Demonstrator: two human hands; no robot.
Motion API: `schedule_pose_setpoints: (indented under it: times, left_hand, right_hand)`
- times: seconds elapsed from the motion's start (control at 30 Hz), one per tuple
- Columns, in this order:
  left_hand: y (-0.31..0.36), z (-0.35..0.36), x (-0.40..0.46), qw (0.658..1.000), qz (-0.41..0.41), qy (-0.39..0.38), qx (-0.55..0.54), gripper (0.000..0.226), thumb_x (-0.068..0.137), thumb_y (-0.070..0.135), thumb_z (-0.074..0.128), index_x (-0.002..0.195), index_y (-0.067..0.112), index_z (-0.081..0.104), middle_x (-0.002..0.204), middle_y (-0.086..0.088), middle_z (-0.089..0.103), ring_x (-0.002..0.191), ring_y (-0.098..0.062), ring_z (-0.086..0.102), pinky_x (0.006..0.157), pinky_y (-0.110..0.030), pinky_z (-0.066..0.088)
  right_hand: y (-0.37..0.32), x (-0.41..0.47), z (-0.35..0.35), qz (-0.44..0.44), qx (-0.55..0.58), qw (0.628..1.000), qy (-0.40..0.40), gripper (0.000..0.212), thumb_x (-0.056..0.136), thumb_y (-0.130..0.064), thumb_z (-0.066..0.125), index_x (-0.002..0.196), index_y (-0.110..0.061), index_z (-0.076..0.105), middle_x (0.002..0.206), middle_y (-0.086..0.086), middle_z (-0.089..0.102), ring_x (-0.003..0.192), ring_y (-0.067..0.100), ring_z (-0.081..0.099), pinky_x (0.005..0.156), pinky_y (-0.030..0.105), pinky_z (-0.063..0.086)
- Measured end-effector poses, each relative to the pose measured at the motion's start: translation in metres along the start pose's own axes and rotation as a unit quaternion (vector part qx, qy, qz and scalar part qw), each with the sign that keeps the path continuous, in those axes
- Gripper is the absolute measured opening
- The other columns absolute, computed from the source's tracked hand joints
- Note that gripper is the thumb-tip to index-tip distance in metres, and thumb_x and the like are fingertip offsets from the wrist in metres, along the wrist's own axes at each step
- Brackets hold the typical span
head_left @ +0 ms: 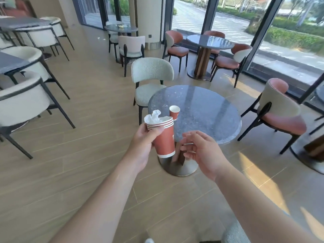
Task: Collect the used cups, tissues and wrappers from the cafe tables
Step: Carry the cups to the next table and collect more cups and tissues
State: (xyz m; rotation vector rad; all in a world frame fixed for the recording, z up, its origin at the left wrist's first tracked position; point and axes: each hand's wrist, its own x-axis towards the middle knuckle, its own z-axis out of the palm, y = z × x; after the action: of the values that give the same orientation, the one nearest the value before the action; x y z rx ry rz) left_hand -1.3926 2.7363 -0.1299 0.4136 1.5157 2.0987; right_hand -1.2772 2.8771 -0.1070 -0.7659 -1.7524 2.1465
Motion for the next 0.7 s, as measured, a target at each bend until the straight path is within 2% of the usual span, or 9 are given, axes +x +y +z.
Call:
schedule_pose_setpoints:
  times: [0.1,0.27,0.57,0.7]
  left_hand:
    - [0.009,-0.02,0.046,1.0,0.002,0.009,-0.01,0.041,0.077,0.026,0.07,0.118,0.021,0.066,0.102,0.007,0.078,0.086,-0.007,0.072,0.065,-0.019,0.054]
    - [0.014,-0.039,0.094,1.0,-0.003,0.015,-0.021,0.043,0.076,0.025,0.071,0.119,0.02,0.065,0.104,0.005,0.077,0.089,-0.008,0.071,0.067,-0.02,0.055]
    - [0.008,-0.047,0.16,1.0,-0.013,0.016,-0.022,0.039,0.076,0.023,0.07,0.115,0.02,0.066,0.102,0.007,0.077,0.085,-0.004,0.07,0.067,-0.019,0.054]
    - [0.003,-0.035,0.189,0.999,0.003,0.037,-0.018,0.051,0.07,0.025,0.078,0.12,0.018,0.064,0.104,0.005,0.077,0.086,-0.007,0.071,0.068,-0.021,0.054]
  right_hand:
    - [-0.007,0.045,0.019,-0.006,-0.009,1.0,0.0,0.016,0.089,-0.015,0.054,0.098,-0.013,0.067,0.077,-0.004,0.072,0.069,0.014,0.062,0.064,0.025,0.048]
    - [-0.005,0.096,0.034,0.024,-0.015,1.0,0.012,0.018,0.095,-0.011,0.05,0.099,-0.012,0.067,0.078,-0.003,0.072,0.071,0.015,0.062,0.065,0.025,0.049]
    - [-0.005,0.165,0.03,0.041,-0.024,0.999,0.017,0.018,0.095,-0.012,0.05,0.097,-0.013,0.068,0.077,-0.003,0.071,0.074,0.017,0.061,0.068,0.027,0.047]
    - [0.001,0.2,0.018,0.049,-0.028,0.998,0.023,0.017,0.094,-0.01,0.052,0.092,-0.013,0.069,0.078,-0.002,0.07,0.072,0.016,0.06,0.068,0.028,0.048]
